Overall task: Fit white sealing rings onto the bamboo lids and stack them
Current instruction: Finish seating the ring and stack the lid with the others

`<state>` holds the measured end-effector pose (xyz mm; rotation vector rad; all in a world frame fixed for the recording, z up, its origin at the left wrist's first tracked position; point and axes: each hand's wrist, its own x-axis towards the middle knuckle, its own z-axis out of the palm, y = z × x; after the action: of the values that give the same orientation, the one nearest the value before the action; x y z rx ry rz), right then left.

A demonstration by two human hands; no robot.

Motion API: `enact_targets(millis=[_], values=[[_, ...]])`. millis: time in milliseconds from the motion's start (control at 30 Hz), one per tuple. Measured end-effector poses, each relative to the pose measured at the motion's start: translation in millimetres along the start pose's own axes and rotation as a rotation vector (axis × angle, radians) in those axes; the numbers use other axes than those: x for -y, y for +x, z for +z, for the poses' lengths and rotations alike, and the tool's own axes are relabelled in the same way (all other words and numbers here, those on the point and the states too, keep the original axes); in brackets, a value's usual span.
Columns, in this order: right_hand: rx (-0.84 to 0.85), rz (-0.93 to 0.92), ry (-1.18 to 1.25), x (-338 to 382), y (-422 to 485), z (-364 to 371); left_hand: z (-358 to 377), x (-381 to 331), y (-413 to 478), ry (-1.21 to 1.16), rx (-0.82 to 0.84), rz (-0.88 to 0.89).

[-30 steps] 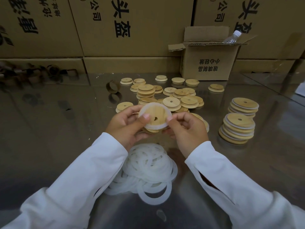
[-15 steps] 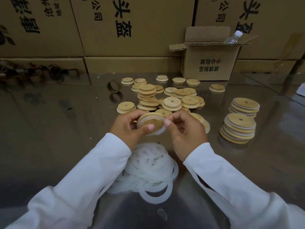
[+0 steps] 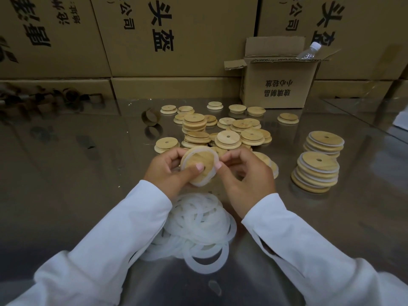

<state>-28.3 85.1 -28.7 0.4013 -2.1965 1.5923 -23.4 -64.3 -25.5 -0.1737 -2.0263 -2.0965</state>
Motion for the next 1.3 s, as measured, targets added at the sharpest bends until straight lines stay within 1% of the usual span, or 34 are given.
enact_targets(millis=[133, 300, 433, 533, 700, 933, 1033, 1167, 1300], values=[[-0.016, 0.002, -0.038, 0, 0, 0, 0, -1, 0, 0.042, 0.03, 0.006], [-0.013, -0.107, -0.111, 0, -2, 0, 2, -3, 0, 0.136, 0.044, 0.053], [0.014, -0.125, -0.147, -2, -1, -1, 0, -4, 0, 0.178, 0.073, 0.109], [0.008, -0.081, -0.126, -2, 1, -1, -2, -3, 0, 0.185, 0.081, 0.12], [0.003, 0.052, -0.036, 0, 5, -3, -4, 0, 1, 0.148, 0.096, 0.106], [0.083, 0.149, 0.065, 2, 8, -9, -6, 0, 3, 0.155, 0.131, 0.122], [0.1, 0.122, 0.078, 4, 7, -7, -4, 1, 3, 0.122, 0.092, 0.105], [0.059, 0.072, 0.034, 4, 0, -3, -5, 2, 4, 0.071, 0.01, 0.057], [0.032, 0.042, -0.005, 4, 0, -1, -6, 3, 5, 0.07, 0.046, 0.014]])
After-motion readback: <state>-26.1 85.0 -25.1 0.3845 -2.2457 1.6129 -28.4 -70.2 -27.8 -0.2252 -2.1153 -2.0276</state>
